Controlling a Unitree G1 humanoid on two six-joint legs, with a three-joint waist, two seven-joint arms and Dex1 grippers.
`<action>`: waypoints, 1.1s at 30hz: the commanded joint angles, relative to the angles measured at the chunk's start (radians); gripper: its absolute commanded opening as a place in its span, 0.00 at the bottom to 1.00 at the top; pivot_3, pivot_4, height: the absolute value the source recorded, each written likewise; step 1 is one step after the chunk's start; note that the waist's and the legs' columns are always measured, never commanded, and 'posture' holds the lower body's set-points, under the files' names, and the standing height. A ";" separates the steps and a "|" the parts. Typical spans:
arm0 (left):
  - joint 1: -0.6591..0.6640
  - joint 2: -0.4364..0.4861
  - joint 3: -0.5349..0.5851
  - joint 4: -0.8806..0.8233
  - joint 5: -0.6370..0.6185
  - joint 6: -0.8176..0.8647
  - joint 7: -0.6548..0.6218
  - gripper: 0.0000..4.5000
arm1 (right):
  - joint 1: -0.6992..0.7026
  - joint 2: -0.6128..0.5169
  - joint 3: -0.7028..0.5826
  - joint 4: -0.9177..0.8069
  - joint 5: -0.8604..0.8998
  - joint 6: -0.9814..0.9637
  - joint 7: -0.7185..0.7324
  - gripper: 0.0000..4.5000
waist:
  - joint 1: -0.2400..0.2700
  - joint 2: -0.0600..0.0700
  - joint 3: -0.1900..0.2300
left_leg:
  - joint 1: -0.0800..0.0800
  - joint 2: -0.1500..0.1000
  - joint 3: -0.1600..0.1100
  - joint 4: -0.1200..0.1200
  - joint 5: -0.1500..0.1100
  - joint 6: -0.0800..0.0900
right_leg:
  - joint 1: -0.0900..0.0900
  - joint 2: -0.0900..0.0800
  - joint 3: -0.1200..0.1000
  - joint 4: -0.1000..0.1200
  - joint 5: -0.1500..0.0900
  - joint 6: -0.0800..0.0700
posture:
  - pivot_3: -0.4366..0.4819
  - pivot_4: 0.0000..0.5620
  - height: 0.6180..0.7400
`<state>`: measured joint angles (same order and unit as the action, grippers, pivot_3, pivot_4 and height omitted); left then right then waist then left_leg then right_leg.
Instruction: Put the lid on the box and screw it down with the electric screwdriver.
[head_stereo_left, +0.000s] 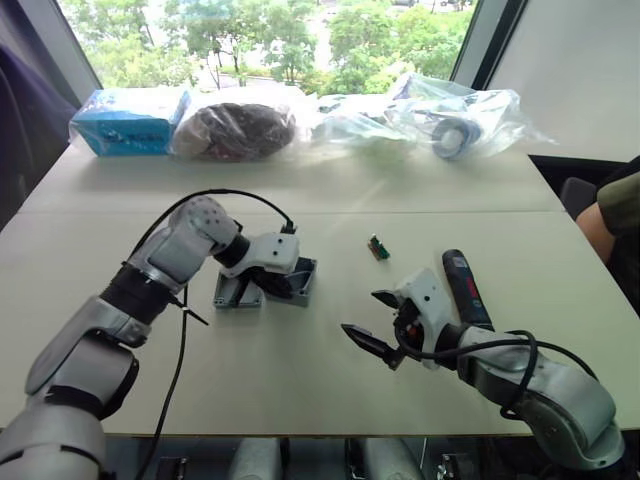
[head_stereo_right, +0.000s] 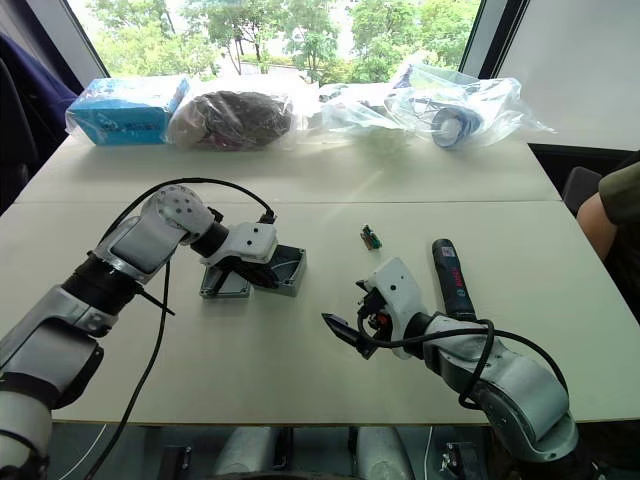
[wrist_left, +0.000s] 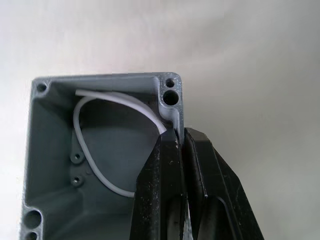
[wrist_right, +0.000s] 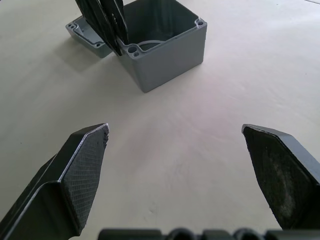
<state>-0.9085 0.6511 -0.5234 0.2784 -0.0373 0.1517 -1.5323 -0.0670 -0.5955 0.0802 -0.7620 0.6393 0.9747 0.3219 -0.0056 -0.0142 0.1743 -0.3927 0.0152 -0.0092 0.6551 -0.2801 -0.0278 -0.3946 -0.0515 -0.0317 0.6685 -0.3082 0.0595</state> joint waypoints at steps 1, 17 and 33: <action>-0.072 -0.022 0.032 0.026 -0.032 -0.156 -0.071 0.03 | 0.003 -0.024 -0.018 -0.025 -0.018 -0.029 0.028 1.00 | 0.001 0.000 0.000 | -0.001 0.000 0.000 0.002 -0.001 0.001 | 0.000 0.000 0.000 0.000 0.000 0.000 | 0.48 0.27 1.00; -0.167 0.068 -0.302 0.162 -0.157 -0.517 -0.082 0.03 | 0.083 -0.030 -0.079 -0.102 0.011 -0.009 0.047 1.00 | -0.005 0.000 0.000 | -0.001 0.000 0.000 0.008 -0.003 0.005 | 0.002 0.001 0.001 0.003 0.000 0.000 | 0.48 0.27 1.00; -0.242 0.087 -0.269 0.155 -0.314 -0.317 -0.082 0.50 | 0.093 -0.035 -0.064 -0.080 -0.006 -0.028 0.065 1.00 | -0.005 0.000 0.000 | 0.000 0.001 0.000 0.010 -0.003 0.006 | 0.002 0.002 0.001 0.004 0.000 0.000 | 0.48 0.27 1.00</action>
<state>-1.1431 0.7556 -0.8352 0.4275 -0.3697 -0.1584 -1.6111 0.0402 -0.6288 0.0231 -0.8279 0.6335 0.9660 0.3798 -0.0102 -0.0143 0.1744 -0.3929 0.0155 -0.0090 0.6649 -0.2833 -0.0222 -0.3924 -0.0500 -0.0307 0.6724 -0.3081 0.0598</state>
